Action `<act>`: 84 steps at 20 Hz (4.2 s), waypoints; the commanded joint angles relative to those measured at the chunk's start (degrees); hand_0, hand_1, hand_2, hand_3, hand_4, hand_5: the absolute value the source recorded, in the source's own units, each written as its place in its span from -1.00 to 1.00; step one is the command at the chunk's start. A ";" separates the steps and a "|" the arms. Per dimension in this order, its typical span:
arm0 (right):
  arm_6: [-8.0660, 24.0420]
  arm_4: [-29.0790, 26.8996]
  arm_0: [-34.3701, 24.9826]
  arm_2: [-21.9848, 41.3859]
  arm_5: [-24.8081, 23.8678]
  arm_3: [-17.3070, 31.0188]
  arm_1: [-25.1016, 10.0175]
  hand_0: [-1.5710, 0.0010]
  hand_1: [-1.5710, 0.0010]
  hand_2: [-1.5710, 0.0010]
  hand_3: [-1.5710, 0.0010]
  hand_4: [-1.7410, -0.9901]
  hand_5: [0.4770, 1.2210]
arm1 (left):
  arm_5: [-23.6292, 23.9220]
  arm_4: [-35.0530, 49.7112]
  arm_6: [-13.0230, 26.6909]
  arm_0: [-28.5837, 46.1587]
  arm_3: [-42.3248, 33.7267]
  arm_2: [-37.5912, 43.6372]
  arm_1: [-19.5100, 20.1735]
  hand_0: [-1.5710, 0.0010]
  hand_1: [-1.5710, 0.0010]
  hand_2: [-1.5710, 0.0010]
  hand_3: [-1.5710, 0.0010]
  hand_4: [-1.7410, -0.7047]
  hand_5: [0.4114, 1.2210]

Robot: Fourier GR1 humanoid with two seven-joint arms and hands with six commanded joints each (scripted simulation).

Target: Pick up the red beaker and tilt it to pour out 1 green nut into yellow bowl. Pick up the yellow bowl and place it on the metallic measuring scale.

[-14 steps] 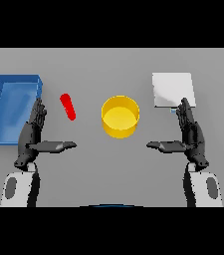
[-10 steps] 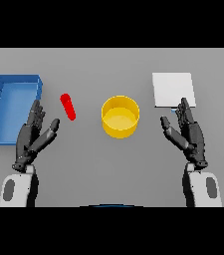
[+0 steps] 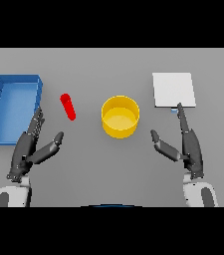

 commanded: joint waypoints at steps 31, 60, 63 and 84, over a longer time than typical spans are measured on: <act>-0.24 -3.83 0.15 -1.54 2.61 -1.78 -1.05 1.00 1.00 1.00 1.00 0.27 -0.56 | 3.29 -3.92 -8.08 -32.48 42.44 6.50 -2.29 1.00 1.00 1.00 1.00 -0.19 -0.31; -1.53 -2.48 0.76 -1.43 2.10 -1.66 -1.60 1.00 1.00 1.00 1.00 0.30 -0.49 | 7.54 -9.02 -1.12 -38.84 35.61 -1.76 1.14 -0.99 -0.99 -0.99 -0.99 -0.98 0.76; -0.55 -2.00 0.74 -1.40 1.92 -1.67 -1.74 1.00 1.00 1.00 1.00 0.29 -0.46 | 6.42 -12.00 1.75 -40.69 36.13 -5.04 2.88 -0.99 -0.99 -0.99 -0.99 -0.98 0.74; -0.36 -4.17 1.59 -1.43 2.55 -2.04 0.01 1.00 1.00 1.00 1.00 0.21 -0.44 | -7.49 -41.63 8.70 -63.45 45.99 -35.74 13.10 -1.00 -1.00 -1.00 -0.69 -0.91 0.98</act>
